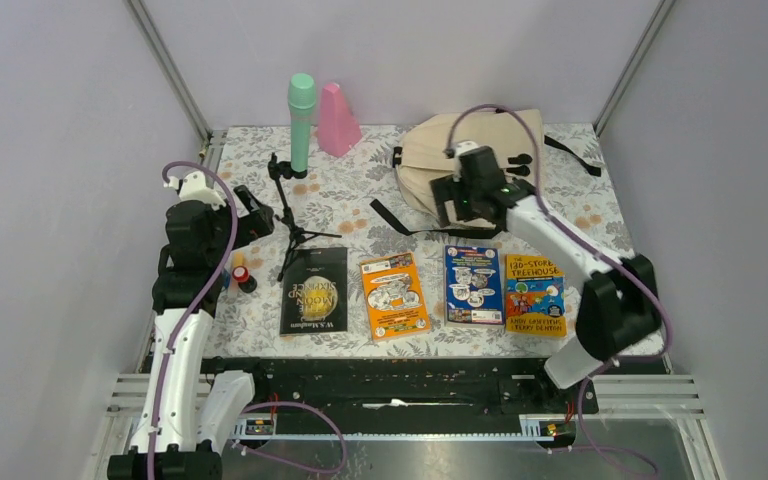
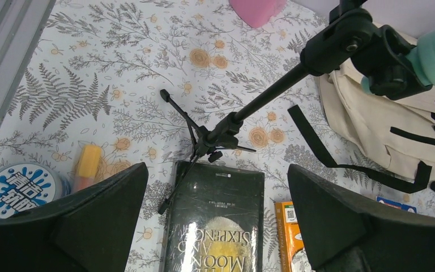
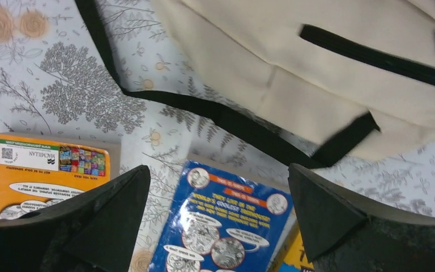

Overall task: Pack the student bag
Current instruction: Pick up the student bag at the center of the board.

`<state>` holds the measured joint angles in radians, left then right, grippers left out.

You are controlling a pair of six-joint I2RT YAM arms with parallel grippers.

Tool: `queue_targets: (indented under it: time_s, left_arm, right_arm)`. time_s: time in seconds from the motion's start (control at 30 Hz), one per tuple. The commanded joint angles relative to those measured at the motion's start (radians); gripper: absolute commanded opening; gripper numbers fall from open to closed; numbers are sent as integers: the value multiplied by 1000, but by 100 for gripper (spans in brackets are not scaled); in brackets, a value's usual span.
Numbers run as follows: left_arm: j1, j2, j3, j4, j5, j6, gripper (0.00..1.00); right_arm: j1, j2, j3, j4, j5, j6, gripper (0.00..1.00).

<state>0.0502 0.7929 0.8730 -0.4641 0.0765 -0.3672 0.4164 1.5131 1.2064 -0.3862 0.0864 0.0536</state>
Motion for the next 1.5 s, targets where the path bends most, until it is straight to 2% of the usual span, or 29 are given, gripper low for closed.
queue_targets:
  time_s: [0.0, 0.17, 0.37, 0.6, 0.87, 1.03, 1.23, 1.33, 1.47]
  left_arm:
    - [5, -16, -3, 56, 29, -4, 99]
    - [5, -26, -6, 51, 16, 1, 99]
    - [5, -12, -6, 50, 19, 4, 99]
    - [4, -6, -9, 50, 13, 7, 99]
    - [6, 10, -9, 50, 18, 5, 99]
    - [6, 18, -9, 50, 19, 5, 99]
    - [11, 23, -9, 49, 23, 4, 99]
    - [13, 24, -9, 50, 21, 5, 99]
    - [14, 20, -9, 50, 16, 7, 99]
  right_arm:
    - [99, 183, 192, -107, 101, -101, 98]
    - [139, 408, 420, -197, 93, -129, 100]
    - [143, 586, 583, -256, 148, -135, 100]
    - [143, 729, 736, -332, 183, -158, 100]
    - [143, 817, 806, -368, 261, -204, 99]
    - [144, 871, 864, -395, 314, -230, 90]
    - [154, 931, 943, -429, 358, -236, 88]
    - [156, 941, 955, -428, 400, -223, 81]
    - [155, 947, 962, -425, 424, -216, 62]
